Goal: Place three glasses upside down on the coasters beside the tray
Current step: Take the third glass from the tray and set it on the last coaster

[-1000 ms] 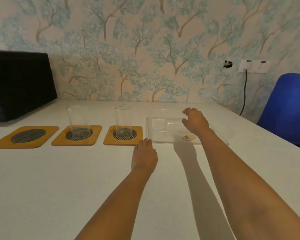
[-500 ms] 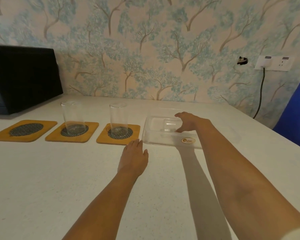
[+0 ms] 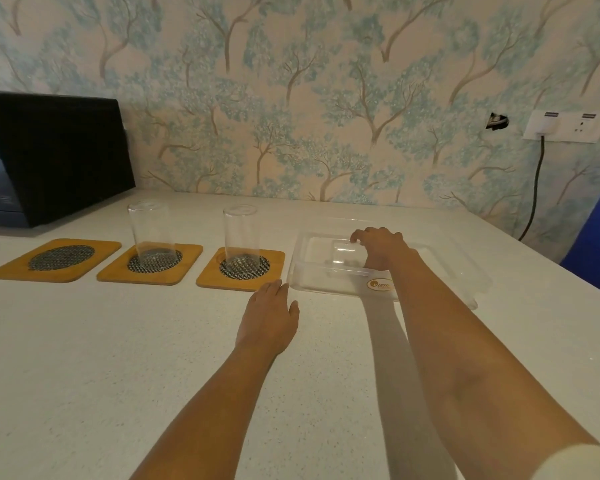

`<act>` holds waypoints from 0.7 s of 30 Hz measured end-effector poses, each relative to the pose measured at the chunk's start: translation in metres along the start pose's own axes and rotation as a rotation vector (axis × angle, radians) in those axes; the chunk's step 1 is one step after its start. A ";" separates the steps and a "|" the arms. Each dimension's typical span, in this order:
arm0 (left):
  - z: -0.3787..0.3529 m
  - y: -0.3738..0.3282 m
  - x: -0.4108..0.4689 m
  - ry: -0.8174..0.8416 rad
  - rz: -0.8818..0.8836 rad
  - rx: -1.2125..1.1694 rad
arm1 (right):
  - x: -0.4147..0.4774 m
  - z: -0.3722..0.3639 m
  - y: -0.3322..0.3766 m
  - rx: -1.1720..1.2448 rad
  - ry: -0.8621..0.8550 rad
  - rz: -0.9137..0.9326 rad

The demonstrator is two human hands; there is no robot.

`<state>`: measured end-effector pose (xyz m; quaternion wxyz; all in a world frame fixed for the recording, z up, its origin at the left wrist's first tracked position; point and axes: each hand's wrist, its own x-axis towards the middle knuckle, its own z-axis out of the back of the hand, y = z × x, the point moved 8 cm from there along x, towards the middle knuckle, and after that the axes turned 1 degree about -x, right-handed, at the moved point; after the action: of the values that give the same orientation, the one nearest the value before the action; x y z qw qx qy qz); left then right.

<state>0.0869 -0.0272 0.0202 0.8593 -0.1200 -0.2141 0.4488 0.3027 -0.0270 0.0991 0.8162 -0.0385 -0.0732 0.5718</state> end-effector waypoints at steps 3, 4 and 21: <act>0.001 0.000 0.000 -0.006 -0.006 -0.004 | -0.004 0.002 -0.004 0.119 -0.052 -0.023; 0.001 0.000 -0.001 -0.006 -0.006 -0.005 | -0.006 0.004 -0.006 0.173 -0.073 -0.036; 0.012 0.004 -0.011 0.029 -0.028 -0.076 | -0.068 0.063 -0.001 1.020 -0.502 -0.291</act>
<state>0.0725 -0.0340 0.0257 0.8635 -0.1560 -0.2199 0.4263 0.2703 -0.0924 0.1563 0.7593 0.5062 0.0159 0.4086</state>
